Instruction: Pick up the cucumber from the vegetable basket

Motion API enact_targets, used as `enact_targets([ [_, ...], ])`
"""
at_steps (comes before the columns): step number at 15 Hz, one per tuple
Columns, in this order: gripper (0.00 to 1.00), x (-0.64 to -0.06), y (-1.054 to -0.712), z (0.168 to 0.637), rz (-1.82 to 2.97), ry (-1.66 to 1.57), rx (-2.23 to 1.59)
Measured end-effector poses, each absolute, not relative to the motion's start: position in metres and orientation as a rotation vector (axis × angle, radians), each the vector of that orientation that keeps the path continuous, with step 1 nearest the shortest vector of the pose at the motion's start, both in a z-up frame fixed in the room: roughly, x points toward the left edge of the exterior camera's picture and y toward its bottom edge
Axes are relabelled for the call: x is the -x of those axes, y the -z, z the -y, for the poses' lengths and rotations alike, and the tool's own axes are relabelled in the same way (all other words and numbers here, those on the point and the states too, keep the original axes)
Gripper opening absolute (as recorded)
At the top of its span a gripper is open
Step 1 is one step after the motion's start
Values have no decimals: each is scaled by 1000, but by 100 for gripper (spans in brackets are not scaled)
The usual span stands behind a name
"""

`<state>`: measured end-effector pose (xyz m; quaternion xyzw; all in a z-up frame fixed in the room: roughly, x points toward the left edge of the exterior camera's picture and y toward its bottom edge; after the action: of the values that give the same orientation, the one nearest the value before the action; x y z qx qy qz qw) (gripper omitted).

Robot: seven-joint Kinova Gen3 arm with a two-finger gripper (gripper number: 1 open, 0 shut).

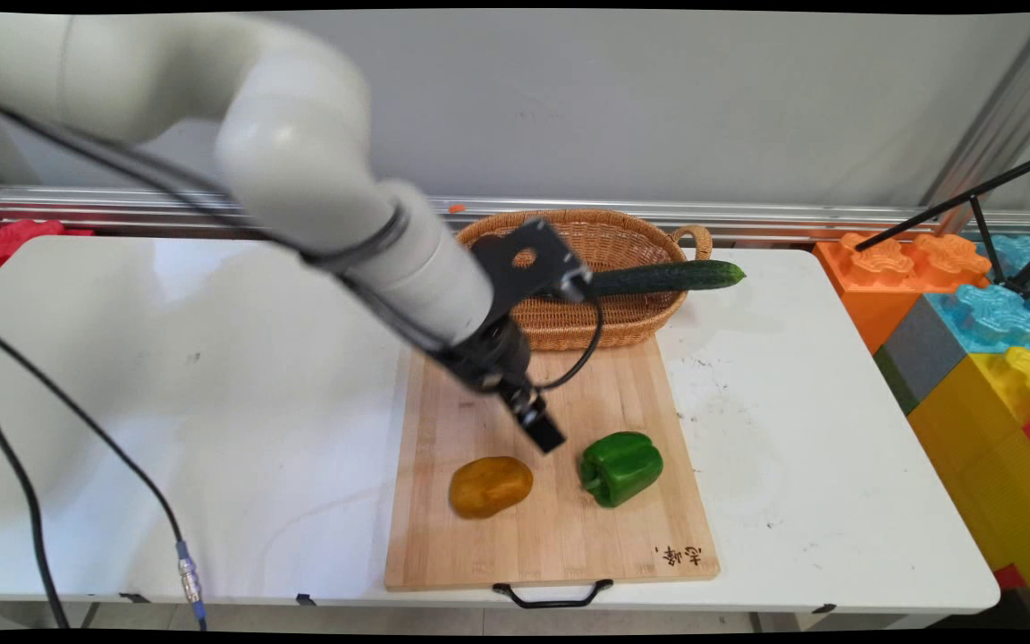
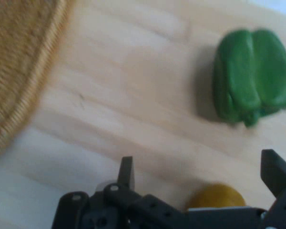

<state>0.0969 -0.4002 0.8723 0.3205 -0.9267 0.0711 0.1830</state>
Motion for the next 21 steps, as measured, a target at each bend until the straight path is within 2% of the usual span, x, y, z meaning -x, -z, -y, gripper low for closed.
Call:
enact_targets([
  [4,100,-79,-896,452,2652,-362,-778],
  [8,100,-64,-901,505,2691,-525,-603],
  [15,100,-39,-869,579,2718,-680,-330],
  [21,100,-25,-836,616,2738,-691,-168],
])
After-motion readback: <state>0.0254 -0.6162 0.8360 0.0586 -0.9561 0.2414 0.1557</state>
